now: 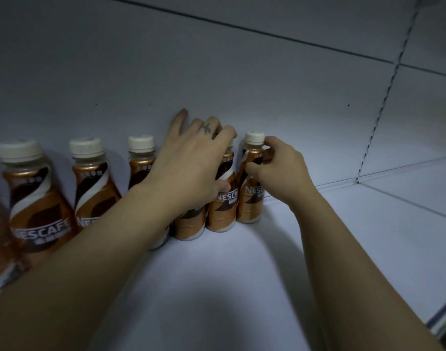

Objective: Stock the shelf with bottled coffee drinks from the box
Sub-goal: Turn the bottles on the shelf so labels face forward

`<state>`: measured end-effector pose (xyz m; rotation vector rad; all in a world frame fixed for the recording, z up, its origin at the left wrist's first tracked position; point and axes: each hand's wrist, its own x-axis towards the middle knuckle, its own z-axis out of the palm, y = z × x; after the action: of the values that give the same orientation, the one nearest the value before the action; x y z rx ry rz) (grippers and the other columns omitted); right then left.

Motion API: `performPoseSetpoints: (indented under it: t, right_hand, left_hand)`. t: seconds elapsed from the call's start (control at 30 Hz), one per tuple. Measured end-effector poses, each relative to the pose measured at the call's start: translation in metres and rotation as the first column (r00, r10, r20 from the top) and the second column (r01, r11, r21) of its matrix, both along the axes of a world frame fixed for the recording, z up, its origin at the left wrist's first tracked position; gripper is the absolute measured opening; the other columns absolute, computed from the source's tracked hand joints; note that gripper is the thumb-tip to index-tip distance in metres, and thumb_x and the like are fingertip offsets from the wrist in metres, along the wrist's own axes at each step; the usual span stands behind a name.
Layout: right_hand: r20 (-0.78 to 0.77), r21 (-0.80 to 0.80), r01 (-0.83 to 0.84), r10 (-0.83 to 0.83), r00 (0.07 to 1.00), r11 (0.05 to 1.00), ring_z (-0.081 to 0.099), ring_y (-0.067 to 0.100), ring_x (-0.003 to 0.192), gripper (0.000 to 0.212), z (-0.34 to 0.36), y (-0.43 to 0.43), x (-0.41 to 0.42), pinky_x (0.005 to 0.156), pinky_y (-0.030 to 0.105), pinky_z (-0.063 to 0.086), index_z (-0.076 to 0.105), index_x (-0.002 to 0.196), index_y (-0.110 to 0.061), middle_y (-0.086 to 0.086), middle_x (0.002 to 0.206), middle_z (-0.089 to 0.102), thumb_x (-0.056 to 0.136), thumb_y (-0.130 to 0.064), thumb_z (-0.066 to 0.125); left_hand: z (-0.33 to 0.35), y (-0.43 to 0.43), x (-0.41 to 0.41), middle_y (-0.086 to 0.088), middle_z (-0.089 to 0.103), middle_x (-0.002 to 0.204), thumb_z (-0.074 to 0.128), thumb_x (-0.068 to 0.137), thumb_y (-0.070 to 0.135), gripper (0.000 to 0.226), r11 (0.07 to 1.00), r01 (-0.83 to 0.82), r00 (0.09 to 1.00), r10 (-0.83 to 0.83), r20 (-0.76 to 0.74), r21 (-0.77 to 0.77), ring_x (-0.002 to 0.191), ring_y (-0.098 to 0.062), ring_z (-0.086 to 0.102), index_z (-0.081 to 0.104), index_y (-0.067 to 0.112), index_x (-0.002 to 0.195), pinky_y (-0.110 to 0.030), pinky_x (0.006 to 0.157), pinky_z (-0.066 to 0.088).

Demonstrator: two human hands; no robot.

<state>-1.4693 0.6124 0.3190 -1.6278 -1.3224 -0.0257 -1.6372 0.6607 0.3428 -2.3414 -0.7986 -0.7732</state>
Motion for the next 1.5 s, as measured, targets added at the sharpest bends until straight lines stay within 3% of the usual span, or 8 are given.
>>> performPoseSetpoints:
  t: [0.07, 0.17, 0.37, 0.53, 0.7, 0.9, 1.13, 1.5]
  right_hand:
    - [0.016, 0.002, 0.019, -0.019, 1.000, 1.000, 0.059, 0.012, 0.091, 0.060, -0.002, 0.001, -0.003, 0.065, 0.011, 0.037, 0.045, 0.136, -0.022, -0.008, 0.099, 0.061, 0.081, -0.029, 0.068]
    - [0.014, 0.060, 0.047, -0.048, 0.999, 0.997, 0.052, 0.018, 0.119, 0.082, -0.001, -0.001, -0.006, 0.089, 0.025, 0.040, 0.027, 0.149, -0.021, 0.002, 0.135, 0.052, 0.082, -0.040, 0.068]
    - [0.164, 0.103, -0.009, -0.008, 0.986, 0.995, 0.044, 0.018, 0.127, 0.074, 0.003, -0.007, -0.016, 0.093, 0.027, 0.037, 0.035, 0.147, -0.029, 0.003, 0.141, 0.044, 0.081, -0.040, 0.068]
    - [0.236, 0.079, 0.009, -0.028, 0.971, 0.997, 0.023, 0.028, 0.142, 0.071, 0.008, -0.013, -0.031, 0.112, 0.046, 0.029, 0.040, 0.144, -0.033, 0.011, 0.155, 0.025, 0.079, -0.041, 0.068]
    - [0.326, 0.087, -0.002, -0.027, 0.945, 0.996, 0.016, 0.032, 0.144, 0.079, 0.008, -0.014, -0.045, 0.114, 0.056, 0.020, 0.037, 0.145, -0.031, 0.015, 0.157, 0.020, 0.076, -0.043, 0.073]
    - [0.513, 0.022, 0.028, -0.035, 0.858, 0.999, -0.003, 0.029, 0.149, 0.096, -0.001, -0.007, -0.062, 0.113, 0.060, -0.006, 0.021, 0.150, -0.037, 0.012, 0.161, 0.007, 0.072, -0.051, 0.076]
    - [0.632, 0.028, 0.041, -0.049, 0.774, 0.999, -0.008, 0.033, 0.148, 0.109, -0.011, 0.001, -0.084, 0.113, 0.064, -0.006, 0.005, 0.151, -0.038, 0.014, 0.162, 0.003, 0.069, -0.057, 0.074]
    - [0.620, 0.091, 0.088, -0.126, 0.774, 0.992, 0.003, 0.034, 0.147, 0.100, -0.014, 0.005, -0.090, 0.113, 0.065, -0.003, 0.024, 0.148, -0.034, 0.018, 0.158, 0.019, 0.066, -0.060, 0.075]
  left_hand:
    - [-0.001, -0.001, 0.000, -0.006, 0.051, 0.126, 0.075, 0.064, 0.054, 0.083, 1.000, 0.008, 1.000, -0.008, -0.004, -0.013, 0.117, -0.029, 0.047, 0.040, 0.023, 0.132, -0.052, 0.114, 0.013]
    - [0.000, -0.002, -0.002, -0.006, 0.050, 0.128, 0.072, 0.067, 0.056, 0.081, 1.000, 0.012, 1.000, -0.012, -0.020, -0.012, 0.118, -0.029, 0.046, 0.039, 0.023, 0.134, -0.053, 0.114, 0.013]
    - [0.005, 0.000, -0.006, -0.006, 0.052, 0.131, 0.061, 0.075, 0.058, 0.069, 0.998, 0.063, 0.998, -0.063, -0.014, -0.006, 0.124, -0.028, 0.043, 0.042, 0.026, 0.134, -0.053, 0.112, 0.019]
    - [0.011, -0.005, -0.016, -0.005, 0.042, 0.143, 0.064, 0.076, 0.053, 0.078, 0.998, 0.033, 0.998, -0.036, -0.060, -0.050, 0.132, -0.027, 0.034, 0.031, 0.028, 0.143, -0.051, 0.113, 0.017]
    - [0.013, -0.016, -0.045, -0.009, 0.035, 0.149, 0.069, 0.074, 0.047, 0.086, 0.998, -0.067, 0.997, 0.067, -0.039, -0.005, 0.137, -0.028, 0.027, 0.027, 0.025, 0.146, -0.053, 0.116, 0.009]
    - [0.003, -0.032, -0.082, -0.011, 0.028, 0.153, 0.068, 0.073, 0.052, 0.089, 0.969, -0.240, 0.970, 0.242, -0.027, 0.058, 0.143, -0.031, 0.016, 0.025, 0.023, 0.146, -0.062, 0.112, 0.003]
    - [-0.007, -0.036, -0.126, -0.011, 0.027, 0.154, 0.071, 0.068, 0.056, 0.099, 0.915, -0.403, 0.915, 0.403, 0.009, 0.023, 0.143, -0.032, 0.015, 0.020, 0.025, 0.147, -0.064, 0.111, 0.003]
    - [-0.035, -0.026, -0.102, -0.010, 0.031, 0.153, 0.067, 0.057, 0.073, 0.121, 0.899, -0.435, 0.900, 0.433, 0.054, 0.056, 0.145, -0.031, 0.008, 0.011, 0.020, 0.150, -0.067, 0.109, -0.002]
